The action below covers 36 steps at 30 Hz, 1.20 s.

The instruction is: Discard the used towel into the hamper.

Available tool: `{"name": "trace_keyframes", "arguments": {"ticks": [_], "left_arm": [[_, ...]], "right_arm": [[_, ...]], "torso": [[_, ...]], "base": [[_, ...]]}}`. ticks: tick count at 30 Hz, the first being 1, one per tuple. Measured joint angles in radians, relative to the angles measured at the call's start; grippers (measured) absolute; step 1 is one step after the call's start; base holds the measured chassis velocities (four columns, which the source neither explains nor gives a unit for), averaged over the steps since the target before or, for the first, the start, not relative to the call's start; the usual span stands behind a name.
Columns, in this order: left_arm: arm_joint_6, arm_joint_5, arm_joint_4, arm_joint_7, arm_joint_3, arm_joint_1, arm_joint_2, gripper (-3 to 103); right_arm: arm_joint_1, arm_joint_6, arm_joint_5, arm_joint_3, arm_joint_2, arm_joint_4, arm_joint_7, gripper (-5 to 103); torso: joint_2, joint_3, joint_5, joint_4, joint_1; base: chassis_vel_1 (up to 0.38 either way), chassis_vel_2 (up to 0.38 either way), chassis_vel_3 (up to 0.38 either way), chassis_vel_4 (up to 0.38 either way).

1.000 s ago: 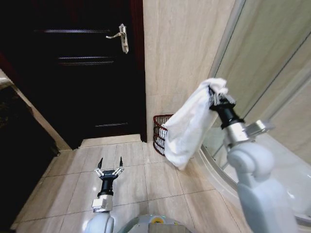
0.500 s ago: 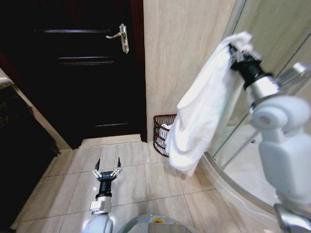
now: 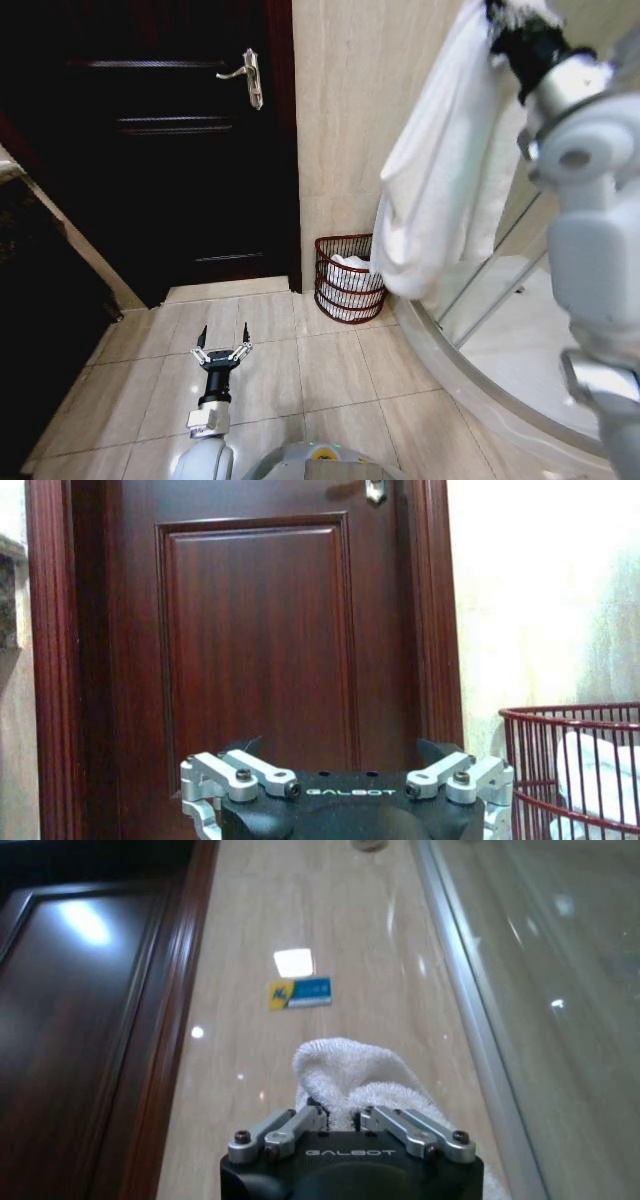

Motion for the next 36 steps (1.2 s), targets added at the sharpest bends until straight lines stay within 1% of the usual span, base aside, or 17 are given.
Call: {"name": "trace_keyframes", "arguments": {"ticks": [2, 3, 4, 5, 6, 8, 10, 12, 14, 15, 18, 19, 22, 28, 31, 34, 36], "left_arm": [[0.000, -0.007, 0.001, 0.000, -0.001, -0.001, 0.000, 100], [0.000, -0.007, 0.001, 0.000, -0.001, -0.001, 0.000, 100], [0.000, -0.012, 0.001, 0.000, -0.002, -0.001, 0.000, 100], [0.000, -0.017, 0.000, 0.000, -0.003, -0.001, 0.000, 100], [0.000, -0.017, 0.000, 0.000, -0.003, -0.001, 0.000, 100], [0.000, -0.022, -0.001, 0.000, -0.006, -0.001, 0.000, 100], [0.000, -0.024, -0.001, 0.000, -0.006, 0.000, 0.000, 100], [0.000, -0.028, -0.002, 0.000, -0.007, 0.003, 0.000, 100], [-0.001, -0.031, -0.003, 0.000, -0.008, 0.006, 0.000, 100], [-0.001, -0.031, -0.003, 0.000, -0.008, 0.006, 0.000, 100], [-0.002, -0.033, -0.006, 0.000, -0.009, 0.010, 0.000, 100], [-0.002, -0.033, -0.006, 0.000, -0.009, 0.010, 0.000, 100], [-0.002, -0.036, -0.013, 0.000, -0.011, 0.016, 0.000, 100], [-0.011, -0.037, -0.016, -0.001, -0.011, 0.023, 0.000, 100], [-0.015, -0.037, -0.016, -0.001, -0.012, 0.025, 0.000, 100], [-0.015, -0.038, -0.016, -0.001, -0.012, 0.021, 0.000, 100], [-0.013, -0.038, -0.019, -0.001, -0.011, 0.018, 0.000, 100]], "right_arm": [[0.095, -0.001, 0.000, -0.034, 0.037, -0.092, 0.006, 13], [0.095, -0.001, 0.000, -0.034, 0.037, -0.092, 0.006, 13], [0.135, -0.003, -0.006, -0.047, 0.055, -0.134, 0.002, 13], [0.173, -0.004, -0.025, -0.061, 0.073, -0.190, -0.012, 13], [0.173, -0.004, -0.025, -0.061, 0.073, -0.190, -0.012, 13], [0.221, -0.002, -0.061, -0.079, 0.104, -0.283, -0.046, 13], [0.242, 0.001, -0.076, -0.087, 0.120, -0.324, -0.062, 13], [0.276, 0.015, -0.117, -0.101, 0.143, -0.390, -0.087, 13], [0.311, 0.036, -0.159, -0.120, 0.168, -0.451, -0.109, 13], [0.311, 0.036, -0.159, -0.120, 0.168, -0.451, -0.109, 13], [0.377, 0.065, -0.193, -0.145, 0.212, -0.545, -0.126, 13], [0.377, 0.065, -0.193, -0.145, 0.212, -0.545, -0.126, 13], [0.440, 0.087, -0.251, -0.155, 0.255, -0.650, -0.156, 13], [0.454, 0.111, -0.291, -0.162, 0.280, -0.738, -0.183, 13], [0.406, 0.139, -0.294, -0.177, 0.288, -0.757, -0.189, 13], [0.364, 0.142, -0.284, -0.181, 0.299, -0.760, -0.188, 13], [0.343, 0.155, -0.291, -0.171, 0.321, -0.779, -0.185, 13]], "torso": [[0.000, 0.000, 0.0010, 0.0001, 0.000], [0.000, 0.000, 0.0010, 0.0001, 0.000], [0.000, 0.000, 0.0008, -0.0002, 0.000], [0.000, 0.000, 0.0000, -0.0002, 0.000], [0.000, 0.000, 0.0000, -0.0002, 0.000], [0.000, 0.000, 0.0010, -0.0002, 0.000], [0.000, 0.000, 0.0014, -0.0002, 0.000], [0.000, 0.000, 0.0005, -0.0003, 0.000], [0.000, 0.000, 0.0010, -0.0003, 0.000], [0.000, 0.000, 0.0010, -0.0003, 0.000], [0.000, 0.000, 0.0005, -0.0001, 0.000], [0.000, 0.000, 0.0005, -0.0001, 0.000], [0.000, 0.000, 0.0003, 0.0000, 0.000], [0.000, 0.000, 0.0008, -0.0003, 0.000], [0.000, 0.000, 0.0011, -0.0005, 0.000], [0.000, 0.000, 0.0013, -0.0003, 0.000], [0.000, 0.000, 0.0010, -0.0001, 0.000]], "base": [[0.000, 0.000, 0.000, 0.000], [0.000, 0.000, 0.000, 0.000], [0.000, 0.000, 0.000, 0.000], [0.000, 0.000, 0.000, 0.000], [0.000, 0.000, 0.000, 0.000], [0.000, 0.000, 0.000, 0.000], [0.000, 0.000, 0.000, 0.000], [0.000, 0.000, 0.000, 0.000], [0.000, 0.000, 0.000, 0.000], [0.000, 0.000, 0.000, 0.000], [0.000, 0.000, 0.000, 0.000], [0.000, 0.000, 0.000, 0.000], [0.000, 0.000, 0.000, 0.000], [0.000, 0.000, 0.000, 0.000], [0.000, 0.000, 0.000, 0.000], [0.000, 0.000, 0.000, 0.000], [0.000, 0.000, 0.000, 0.000]]}}
